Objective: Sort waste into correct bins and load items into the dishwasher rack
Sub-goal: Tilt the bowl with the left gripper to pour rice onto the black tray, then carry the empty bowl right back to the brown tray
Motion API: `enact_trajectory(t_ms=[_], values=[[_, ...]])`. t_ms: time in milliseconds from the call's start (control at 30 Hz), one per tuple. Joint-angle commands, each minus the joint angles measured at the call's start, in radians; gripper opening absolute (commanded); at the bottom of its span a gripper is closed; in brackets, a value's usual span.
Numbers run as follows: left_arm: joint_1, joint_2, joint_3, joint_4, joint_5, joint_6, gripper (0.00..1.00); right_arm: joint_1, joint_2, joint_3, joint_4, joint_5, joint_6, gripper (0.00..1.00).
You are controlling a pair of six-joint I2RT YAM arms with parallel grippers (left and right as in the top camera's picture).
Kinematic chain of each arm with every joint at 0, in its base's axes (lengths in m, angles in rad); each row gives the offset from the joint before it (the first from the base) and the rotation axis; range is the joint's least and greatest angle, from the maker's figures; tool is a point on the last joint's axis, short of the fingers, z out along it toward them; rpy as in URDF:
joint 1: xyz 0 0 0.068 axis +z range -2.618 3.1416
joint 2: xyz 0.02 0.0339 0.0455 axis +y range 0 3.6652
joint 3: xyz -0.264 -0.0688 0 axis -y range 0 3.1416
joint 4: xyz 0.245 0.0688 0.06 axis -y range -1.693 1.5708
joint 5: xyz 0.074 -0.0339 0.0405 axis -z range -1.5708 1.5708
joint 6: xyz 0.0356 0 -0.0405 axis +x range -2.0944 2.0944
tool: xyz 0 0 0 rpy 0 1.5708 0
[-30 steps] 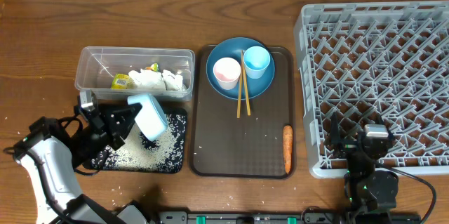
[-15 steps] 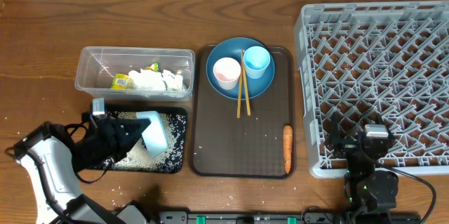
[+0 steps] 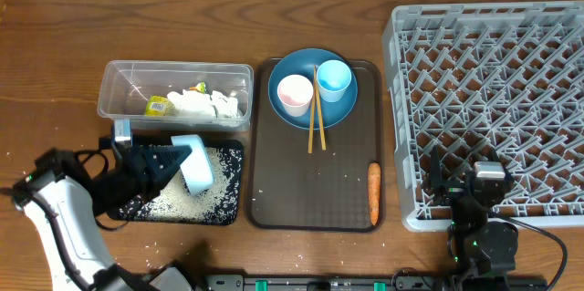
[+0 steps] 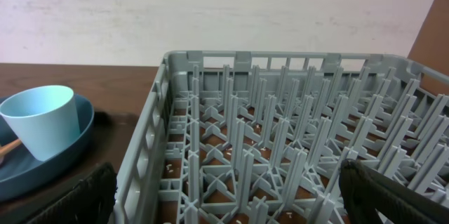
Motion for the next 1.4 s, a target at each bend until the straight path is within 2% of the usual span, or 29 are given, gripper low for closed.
enact_trajectory(t_ms=[0, 167, 400, 700, 933, 1133, 1367], values=[[-0.069, -0.054, 0.069, -0.003, -0.065, -0.069, 0.06, -0.003, 0.0, -0.001, -0.004, 0.008, -0.005, 0.99], [-0.224, -0.148, 0.099, 0.101, -0.199, -0.266, 0.06, -0.003, 0.0, -0.001, -0.004, 0.008, -0.005, 0.99], [-0.552, -0.287, 0.099, 0.27, -0.539, -0.556, 0.06, -0.003, 0.0, -0.001, -0.004, 0.008, -0.005, 0.99], [-1.021, -0.3, 0.098, 0.368, -0.931, -0.769, 0.06, -0.003, 0.0, -0.001, -0.004, 0.008, -0.005, 0.99], [-1.327, -0.209, 0.098, 0.451, -1.132, -0.861, 0.06, -0.003, 0.0, -0.001, -0.004, 0.008, -0.004, 0.99], [-1.494, -0.061, 0.098, 0.573, -1.145, -0.881, 0.06, -0.003, 0.0, -0.001, -0.004, 0.008, -0.004, 0.99], [-1.608, 0.129, 0.098, 0.69, -1.166, -0.893, 0.06, -0.003, 0.0, -0.001, -0.004, 0.008, -0.005, 0.99]])
